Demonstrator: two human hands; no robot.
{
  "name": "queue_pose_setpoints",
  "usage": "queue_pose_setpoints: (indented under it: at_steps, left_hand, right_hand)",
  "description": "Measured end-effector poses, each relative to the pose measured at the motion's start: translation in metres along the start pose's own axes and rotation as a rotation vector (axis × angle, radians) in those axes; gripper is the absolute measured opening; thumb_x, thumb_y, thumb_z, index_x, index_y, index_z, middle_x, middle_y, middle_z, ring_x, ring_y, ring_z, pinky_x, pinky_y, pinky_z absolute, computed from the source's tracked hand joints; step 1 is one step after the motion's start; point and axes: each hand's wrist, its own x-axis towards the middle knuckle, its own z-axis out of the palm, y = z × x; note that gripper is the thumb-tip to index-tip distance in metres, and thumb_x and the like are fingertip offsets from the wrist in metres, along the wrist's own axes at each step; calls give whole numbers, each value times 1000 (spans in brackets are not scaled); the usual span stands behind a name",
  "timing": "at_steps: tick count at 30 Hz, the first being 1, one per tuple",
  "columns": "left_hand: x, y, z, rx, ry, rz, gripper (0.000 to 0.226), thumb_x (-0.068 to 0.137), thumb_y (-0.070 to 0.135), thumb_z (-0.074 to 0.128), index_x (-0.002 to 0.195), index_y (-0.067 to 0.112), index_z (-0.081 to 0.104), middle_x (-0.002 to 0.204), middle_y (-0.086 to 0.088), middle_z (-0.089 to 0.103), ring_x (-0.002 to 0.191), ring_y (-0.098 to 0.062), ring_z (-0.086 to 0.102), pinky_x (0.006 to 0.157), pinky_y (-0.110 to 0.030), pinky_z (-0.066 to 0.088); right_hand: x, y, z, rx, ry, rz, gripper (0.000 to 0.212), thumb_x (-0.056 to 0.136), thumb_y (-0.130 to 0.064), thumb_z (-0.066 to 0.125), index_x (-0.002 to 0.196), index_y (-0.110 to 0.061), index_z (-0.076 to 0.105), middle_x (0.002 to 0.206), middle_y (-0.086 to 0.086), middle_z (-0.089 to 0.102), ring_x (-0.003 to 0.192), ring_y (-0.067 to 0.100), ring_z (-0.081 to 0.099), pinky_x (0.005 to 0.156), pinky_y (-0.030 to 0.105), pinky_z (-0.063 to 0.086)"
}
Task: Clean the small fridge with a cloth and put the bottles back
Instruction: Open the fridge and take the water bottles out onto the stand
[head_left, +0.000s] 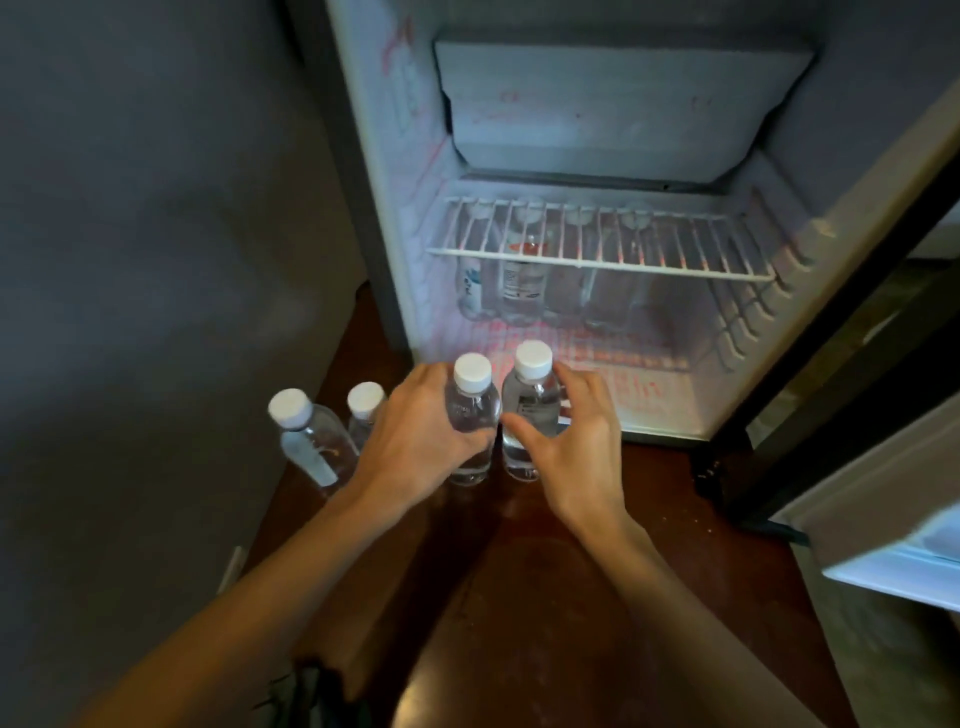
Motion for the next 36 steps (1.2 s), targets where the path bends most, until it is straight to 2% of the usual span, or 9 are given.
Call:
queue_pose_setpoints:
  at_steps: [3,8,12,19,25,28,31,34,36]
  left_hand:
    - [-1,-4,-4,103,-40,3,54,70,37,84,115,18,59,108,2,60,96,-15,57,75,-24,40]
    - [-3,-3,3,54,-39,-15,45,70,34,85,105,17,63,99,0,64,89,-19,64,71,-30,52]
    - [-5,-1,10,32,-42,-51,52,70,31,86,114,16,62,106,0,65,95,-18,65,78,-29,54]
    - [-15,14,3,-15,-67,-90,77,75,23,83,126,27,26,116,-5,62,100,-25,64,74,-30,52]
    - [-19,18,0,18,-103,-72,67,80,25,79,126,27,30,116,-4,63,99,-24,64,75,-31,53]
    - [-18,19,0,107,-104,-75,66,80,27,79,126,26,31,126,-4,55,112,-24,57,84,-37,54]
    - [-16,24,0,229,-118,-54,76,82,32,78,138,26,28,139,-1,43,125,-23,42,94,-36,44]
    - [-10,31,-1,292,-183,-71,75,83,40,74,140,25,29,141,0,42,126,-25,39,103,-40,36]
    - [-7,37,-5,320,-232,-67,69,86,41,70,140,27,30,141,1,42,127,-25,38,107,-41,28]
  right_hand:
    - [-8,2,8,7,-47,22,71,74,-28,85,136,-16,53,120,-4,54,115,18,55,98,42,50]
    - [-15,8,11,9,-35,48,72,74,-26,86,137,-14,53,124,-1,55,118,17,54,100,40,50]
    - [-16,13,7,10,-48,55,73,75,-25,85,139,-15,51,127,-2,53,119,16,53,102,40,49]
    - [-21,18,-2,29,-78,59,72,74,-23,87,136,-19,50,124,-10,49,119,14,52,103,37,48]
    - [-21,18,-3,29,-115,56,71,78,-26,83,138,-21,45,124,-12,44,122,11,46,104,25,43]
    - [-20,18,-4,18,-150,61,72,80,-28,82,140,-21,42,130,-7,44,124,10,43,104,22,39]
    - [-18,20,-6,5,-191,50,67,85,-35,76,141,-24,40,131,-9,42,125,8,41,104,22,38]
    - [-16,20,-13,-4,-194,19,50,95,-45,57,139,-25,45,129,-11,47,122,6,43,104,28,40]
    - [-14,20,-19,-5,-180,-4,49,96,-49,46,138,-24,48,128,-10,50,121,6,45,104,30,41]
